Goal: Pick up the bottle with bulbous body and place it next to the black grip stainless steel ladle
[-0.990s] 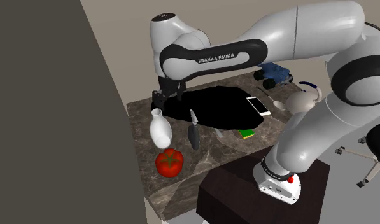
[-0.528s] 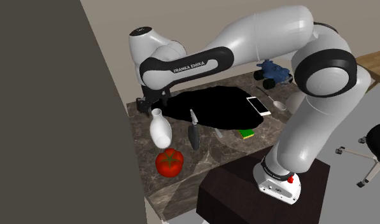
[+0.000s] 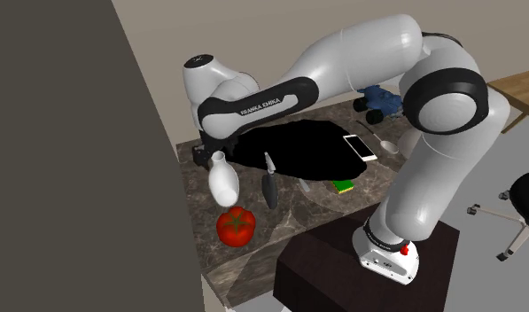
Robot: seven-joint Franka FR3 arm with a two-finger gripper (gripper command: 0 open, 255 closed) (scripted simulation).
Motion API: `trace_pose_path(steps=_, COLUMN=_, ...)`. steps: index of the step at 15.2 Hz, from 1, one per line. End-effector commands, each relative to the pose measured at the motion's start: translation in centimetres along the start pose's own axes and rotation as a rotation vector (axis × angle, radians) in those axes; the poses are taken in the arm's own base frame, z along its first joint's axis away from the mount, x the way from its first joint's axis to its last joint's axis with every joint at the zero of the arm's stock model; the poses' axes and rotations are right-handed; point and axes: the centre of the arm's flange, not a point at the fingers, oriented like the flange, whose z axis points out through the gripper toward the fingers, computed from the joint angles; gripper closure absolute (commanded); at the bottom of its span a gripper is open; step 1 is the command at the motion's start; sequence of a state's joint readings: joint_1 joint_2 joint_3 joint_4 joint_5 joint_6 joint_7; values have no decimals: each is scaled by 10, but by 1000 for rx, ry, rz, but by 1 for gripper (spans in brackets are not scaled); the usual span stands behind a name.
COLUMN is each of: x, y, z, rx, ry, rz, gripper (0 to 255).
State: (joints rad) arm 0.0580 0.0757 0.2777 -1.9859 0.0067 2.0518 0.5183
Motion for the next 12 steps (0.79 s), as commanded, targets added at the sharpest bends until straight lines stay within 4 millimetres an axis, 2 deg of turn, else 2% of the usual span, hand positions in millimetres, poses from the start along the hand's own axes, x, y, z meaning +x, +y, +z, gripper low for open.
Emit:
trace_pose_path(steps=1, x=0, y=0, z=2, rx=0, ry=1, rz=0, gripper=0)
trace_pose_path(steps=6, x=0, y=0, z=2, rx=0, ry=1, rz=0, gripper=0)
trace_pose_path(steps=7, x=0, y=0, z=2, rx=0, ry=1, rz=0, gripper=255)
trace_pose_path(steps=12, x=0, y=0, z=2, rx=0, ry=1, rz=0, gripper=255)
